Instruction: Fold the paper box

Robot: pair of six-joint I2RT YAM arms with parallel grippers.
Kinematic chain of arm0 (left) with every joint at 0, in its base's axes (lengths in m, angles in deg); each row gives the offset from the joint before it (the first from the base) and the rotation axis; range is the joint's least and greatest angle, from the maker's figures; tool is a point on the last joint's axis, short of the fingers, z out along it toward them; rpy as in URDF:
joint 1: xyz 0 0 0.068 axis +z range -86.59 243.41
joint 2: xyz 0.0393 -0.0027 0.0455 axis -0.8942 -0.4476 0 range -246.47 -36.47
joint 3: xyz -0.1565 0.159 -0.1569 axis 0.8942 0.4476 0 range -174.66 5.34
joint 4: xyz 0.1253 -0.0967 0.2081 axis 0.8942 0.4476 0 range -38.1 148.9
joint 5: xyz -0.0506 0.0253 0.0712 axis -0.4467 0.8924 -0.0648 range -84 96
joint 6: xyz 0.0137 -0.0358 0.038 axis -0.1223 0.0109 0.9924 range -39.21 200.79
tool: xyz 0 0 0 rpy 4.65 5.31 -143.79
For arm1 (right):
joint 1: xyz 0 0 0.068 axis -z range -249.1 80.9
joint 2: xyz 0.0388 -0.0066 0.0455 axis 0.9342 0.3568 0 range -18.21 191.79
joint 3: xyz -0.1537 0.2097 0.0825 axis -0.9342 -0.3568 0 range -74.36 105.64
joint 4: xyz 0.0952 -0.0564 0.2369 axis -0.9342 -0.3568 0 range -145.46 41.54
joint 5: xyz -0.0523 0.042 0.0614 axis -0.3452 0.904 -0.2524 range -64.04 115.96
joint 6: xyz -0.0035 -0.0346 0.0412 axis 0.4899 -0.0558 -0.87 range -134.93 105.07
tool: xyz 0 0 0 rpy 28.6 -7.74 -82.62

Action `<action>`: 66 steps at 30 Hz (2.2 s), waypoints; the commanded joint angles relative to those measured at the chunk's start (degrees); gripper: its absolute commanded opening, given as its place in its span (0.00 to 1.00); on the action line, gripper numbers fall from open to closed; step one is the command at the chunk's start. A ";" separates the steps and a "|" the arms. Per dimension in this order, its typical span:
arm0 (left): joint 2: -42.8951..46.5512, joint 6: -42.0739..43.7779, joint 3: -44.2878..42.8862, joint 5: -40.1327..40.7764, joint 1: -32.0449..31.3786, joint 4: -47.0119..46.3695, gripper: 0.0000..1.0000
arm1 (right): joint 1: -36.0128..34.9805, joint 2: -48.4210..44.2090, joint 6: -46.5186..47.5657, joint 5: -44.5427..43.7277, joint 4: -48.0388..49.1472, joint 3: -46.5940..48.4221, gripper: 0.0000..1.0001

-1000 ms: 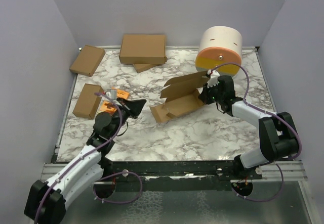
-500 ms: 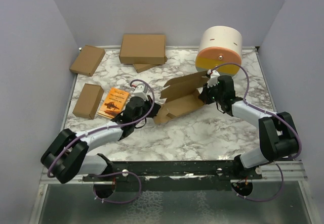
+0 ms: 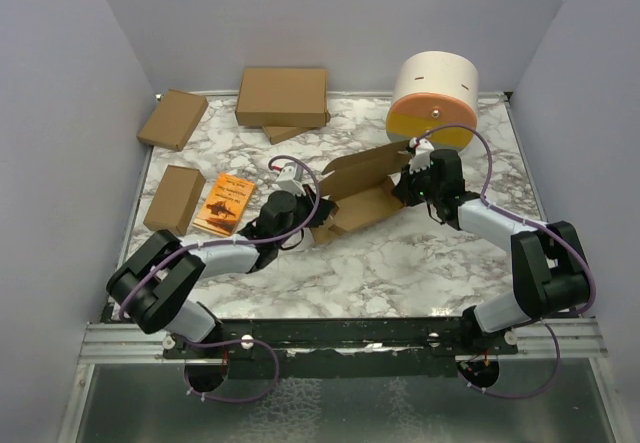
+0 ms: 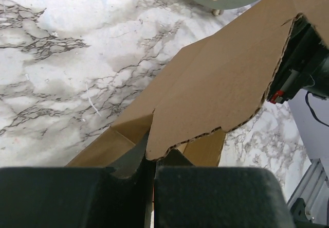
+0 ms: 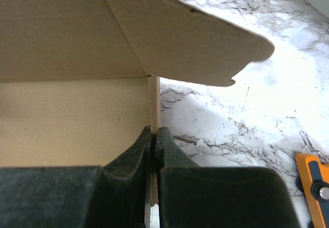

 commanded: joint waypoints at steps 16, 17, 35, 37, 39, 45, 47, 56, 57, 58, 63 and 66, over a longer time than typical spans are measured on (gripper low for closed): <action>1.57 1.62 4.85 8.37 -2.81 -13.90 0.03 | -0.12 -0.62 -1.70 1.24 1.11 0.02 0.01; 4.09 2.06 6.11 8.12 -2.81 -11.66 0.05 | -0.07 -0.55 -1.76 1.37 1.12 0.06 0.01; 14.61 -1.22 6.04 -1.55 -6.07 10.87 0.00 | -0.10 -0.18 -1.42 1.21 1.18 0.09 0.01; 12.06 -1.33 5.15 -1.31 -6.70 10.64 0.00 | -0.05 -0.17 -1.40 1.28 1.16 0.06 0.01; 10.06 -1.60 4.53 -0.66 -7.21 9.45 0.00 | -0.07 -0.27 -1.33 1.28 1.18 0.08 0.01; 3.52 0.02 0.07 2.74 -7.59 6.90 0.00 | -0.08 -0.33 -1.40 1.69 1.12 0.06 0.01; 0.55 0.85 -2.30 1.58 -7.55 6.12 0.00 | -0.03 -0.38 -1.37 1.58 1.10 0.04 0.01; 4.13 4.73 -1.69 1.81 -7.55 8.01 0.02 | 0.04 -0.48 -1.59 1.24 1.09 0.11 0.01; 6.45 5.78 -1.01 2.11 -7.59 9.35 0.03 | 0.06 -0.41 -1.65 1.30 1.06 0.16 0.01; 9.06 6.70 -0.25 2.59 -7.58 11.14 0.06 | 0.06 -0.36 -1.68 1.37 1.09 0.13 0.01; 23.40 8.21 4.99 8.46 -7.44 21.85 0.34 | 0.06 -0.49 -1.75 1.35 1.00 0.23 0.01; 31.16 5.98 9.51 12.31 -6.65 25.48 0.51 | 0.06 -0.32 -1.70 1.48 1.00 0.23 0.01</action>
